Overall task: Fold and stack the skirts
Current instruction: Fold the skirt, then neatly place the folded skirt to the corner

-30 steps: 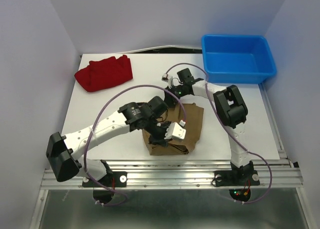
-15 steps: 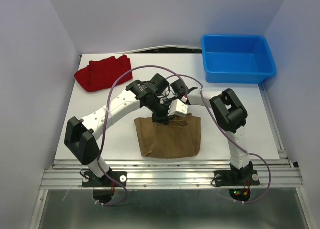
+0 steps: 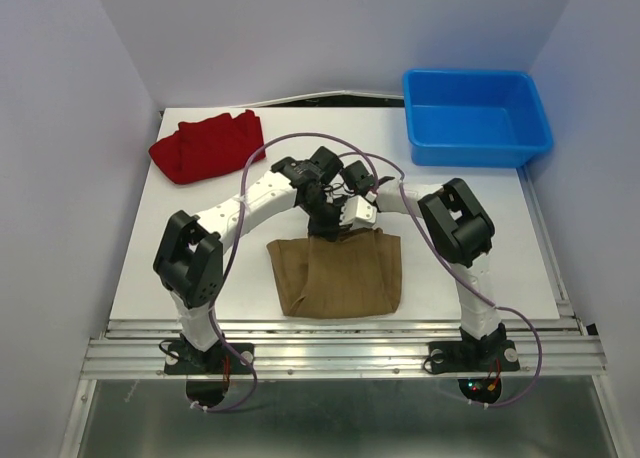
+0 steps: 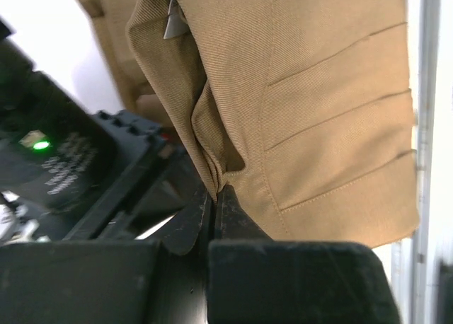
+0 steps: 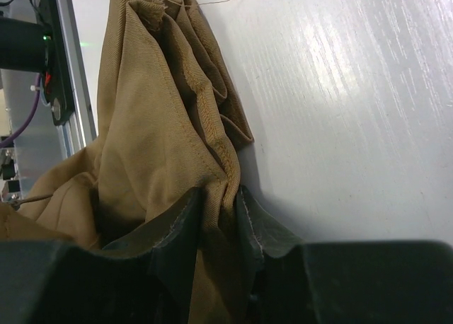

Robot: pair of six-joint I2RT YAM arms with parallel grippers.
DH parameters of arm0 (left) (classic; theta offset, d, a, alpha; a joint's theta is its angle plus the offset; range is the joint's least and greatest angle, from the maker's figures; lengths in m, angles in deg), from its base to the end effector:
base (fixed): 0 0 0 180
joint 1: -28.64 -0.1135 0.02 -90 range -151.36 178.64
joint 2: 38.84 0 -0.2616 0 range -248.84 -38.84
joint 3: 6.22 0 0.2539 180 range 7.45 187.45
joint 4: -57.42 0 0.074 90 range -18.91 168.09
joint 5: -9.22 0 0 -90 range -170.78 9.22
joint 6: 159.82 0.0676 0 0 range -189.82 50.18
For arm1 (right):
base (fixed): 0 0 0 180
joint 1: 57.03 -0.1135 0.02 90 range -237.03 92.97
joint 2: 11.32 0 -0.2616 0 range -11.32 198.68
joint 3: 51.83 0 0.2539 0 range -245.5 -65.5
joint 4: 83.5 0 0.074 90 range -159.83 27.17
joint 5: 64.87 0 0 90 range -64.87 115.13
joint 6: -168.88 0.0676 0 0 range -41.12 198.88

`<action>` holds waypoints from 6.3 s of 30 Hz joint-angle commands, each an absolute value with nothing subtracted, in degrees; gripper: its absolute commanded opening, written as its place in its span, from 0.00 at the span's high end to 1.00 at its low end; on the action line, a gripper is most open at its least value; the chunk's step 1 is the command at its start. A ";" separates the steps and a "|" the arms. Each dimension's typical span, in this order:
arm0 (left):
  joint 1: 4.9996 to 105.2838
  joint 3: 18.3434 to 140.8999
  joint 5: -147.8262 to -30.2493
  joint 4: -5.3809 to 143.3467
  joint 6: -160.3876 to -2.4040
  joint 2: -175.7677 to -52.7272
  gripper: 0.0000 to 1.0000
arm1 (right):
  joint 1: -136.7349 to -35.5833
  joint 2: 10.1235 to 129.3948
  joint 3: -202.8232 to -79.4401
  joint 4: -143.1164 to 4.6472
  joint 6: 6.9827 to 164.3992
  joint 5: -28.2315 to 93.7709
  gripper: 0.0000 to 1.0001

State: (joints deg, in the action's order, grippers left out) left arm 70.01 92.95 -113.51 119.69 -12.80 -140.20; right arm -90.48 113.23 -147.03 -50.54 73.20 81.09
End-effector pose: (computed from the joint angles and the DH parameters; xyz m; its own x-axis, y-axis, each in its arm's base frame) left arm 0.2623 -0.2797 0.2422 0.2446 0.7250 -0.6439 0.9659 -0.2405 0.0961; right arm 0.3376 0.2902 0.1055 -0.6728 -0.5109 -0.5350 -0.6999 0.2052 0.6842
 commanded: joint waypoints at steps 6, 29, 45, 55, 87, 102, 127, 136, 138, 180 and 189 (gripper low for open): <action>69.25 90.08 -108.74 106.45 -11.37 -139.48 0.99 | -90.96 112.34 -146.27 -49.53 74.04 83.75 0.67; 70.13 75.74 -100.73 87.00 -13.31 -142.46 0.87 | -89.20 117.09 -152.69 -59.62 88.18 61.78 0.53; 66.79 90.24 -103.01 99.81 -19.01 -139.04 0.43 | -78.48 107.43 -159.71 -54.46 89.16 58.79 0.32; 62.92 84.74 -111.70 101.07 -45.24 -123.68 0.40 | -76.37 89.59 -152.96 -42.69 81.78 63.78 0.34; 42.97 91.32 -116.61 91.40 -59.69 -147.93 0.47 | -82.17 111.64 -159.25 -44.52 77.58 48.53 0.39; 34.36 65.30 -114.60 71.61 -86.15 -125.57 0.13 | -86.12 107.95 -174.22 -34.24 80.63 40.59 0.19; 20.30 58.17 -109.08 68.19 -96.53 -125.06 0.11 | -109.33 125.34 -191.27 -34.32 63.76 17.58 0.23; 19.33 55.09 -107.59 67.48 -96.62 -123.13 0.11 | -109.33 132.55 -191.36 -34.85 65.25 15.02 0.26; 19.33 54.65 -107.50 67.13 -96.36 -123.48 0.11 | -109.33 133.08 -191.01 -35.20 65.78 14.93 0.39; 36.11 60.01 -121.65 37.34 -125.45 -152.30 0.02 | -101.07 114.89 -177.03 -43.81 76.41 44.29 0.99; 39.36 62.21 -122.70 32.94 -130.63 -156.52 0.02 | -101.07 113.40 -175.54 -45.57 77.29 45.87 0.99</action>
